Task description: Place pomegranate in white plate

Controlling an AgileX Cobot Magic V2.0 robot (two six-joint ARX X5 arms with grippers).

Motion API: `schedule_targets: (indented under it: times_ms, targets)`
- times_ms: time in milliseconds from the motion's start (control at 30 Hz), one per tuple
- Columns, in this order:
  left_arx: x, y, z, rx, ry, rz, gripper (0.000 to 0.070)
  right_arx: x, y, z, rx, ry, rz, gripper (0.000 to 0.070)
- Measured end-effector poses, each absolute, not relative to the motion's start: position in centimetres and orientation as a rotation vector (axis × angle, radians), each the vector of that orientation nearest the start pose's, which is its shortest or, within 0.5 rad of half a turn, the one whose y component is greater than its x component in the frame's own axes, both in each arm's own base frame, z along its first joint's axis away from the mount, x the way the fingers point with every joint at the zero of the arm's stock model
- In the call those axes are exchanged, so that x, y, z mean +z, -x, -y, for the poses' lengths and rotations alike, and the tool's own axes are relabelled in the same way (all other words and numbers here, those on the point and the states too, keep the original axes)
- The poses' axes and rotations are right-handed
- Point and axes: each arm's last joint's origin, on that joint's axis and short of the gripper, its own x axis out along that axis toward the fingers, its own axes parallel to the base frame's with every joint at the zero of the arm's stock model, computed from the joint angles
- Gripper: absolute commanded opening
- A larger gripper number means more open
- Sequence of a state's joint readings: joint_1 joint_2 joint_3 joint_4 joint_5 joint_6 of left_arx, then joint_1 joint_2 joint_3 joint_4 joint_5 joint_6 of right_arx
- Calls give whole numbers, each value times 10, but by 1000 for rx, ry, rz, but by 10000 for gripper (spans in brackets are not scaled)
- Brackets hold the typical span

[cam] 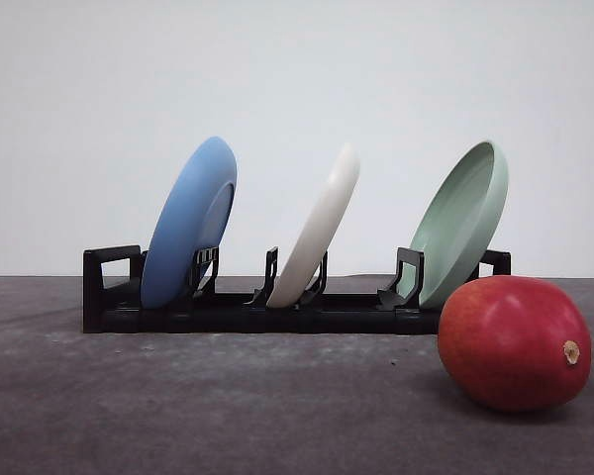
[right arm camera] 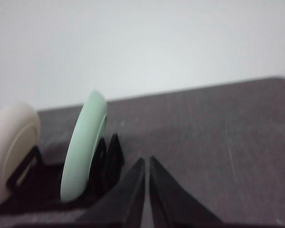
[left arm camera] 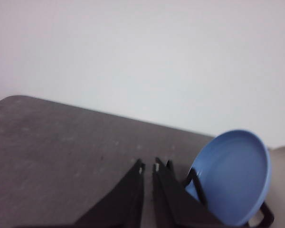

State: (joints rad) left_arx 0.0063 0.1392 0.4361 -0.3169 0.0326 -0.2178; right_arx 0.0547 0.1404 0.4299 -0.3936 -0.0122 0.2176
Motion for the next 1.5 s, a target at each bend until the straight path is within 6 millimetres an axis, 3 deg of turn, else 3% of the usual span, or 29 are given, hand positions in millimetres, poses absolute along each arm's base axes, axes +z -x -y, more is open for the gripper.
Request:
schedule_targets:
  times_ms: [267, 533, 700, 967, 1300, 1367, 1400, 1467, 1500]
  targets:
    - [288, -85, 1, -23, 146, -328, 13, 270, -91, -10, 198, -191, -316, 10]
    - [288, -125, 5, -154, 135, -543, 13, 256, -120, -14, 293, -157, -499, 11]
    - [283, -151, 11, -211, 112, -628, 14, 251, -128, -21, 338, -102, -532, 11]
    - [294, -173, 38, -380, -1, -570, 15, 257, -135, -38, 471, -23, -445, 11]
    - [300, -170, 73, -623, -269, -446, 17, 263, -132, -56, 606, 61, -365, 12]
    - [300, -169, 76, -652, -302, -434, 50, 263, -132, -56, 606, 64, -364, 43]
    - [300, -168, 77, -660, -309, -431, 124, 263, -132, -56, 607, 66, -363, 111]
    - [300, -167, 79, -670, -317, -428, 296, 263, -132, -56, 607, 70, -362, 319]
    - [300, -167, 79, -673, -319, -427, 356, 263, -132, -56, 608, 70, -361, 377]
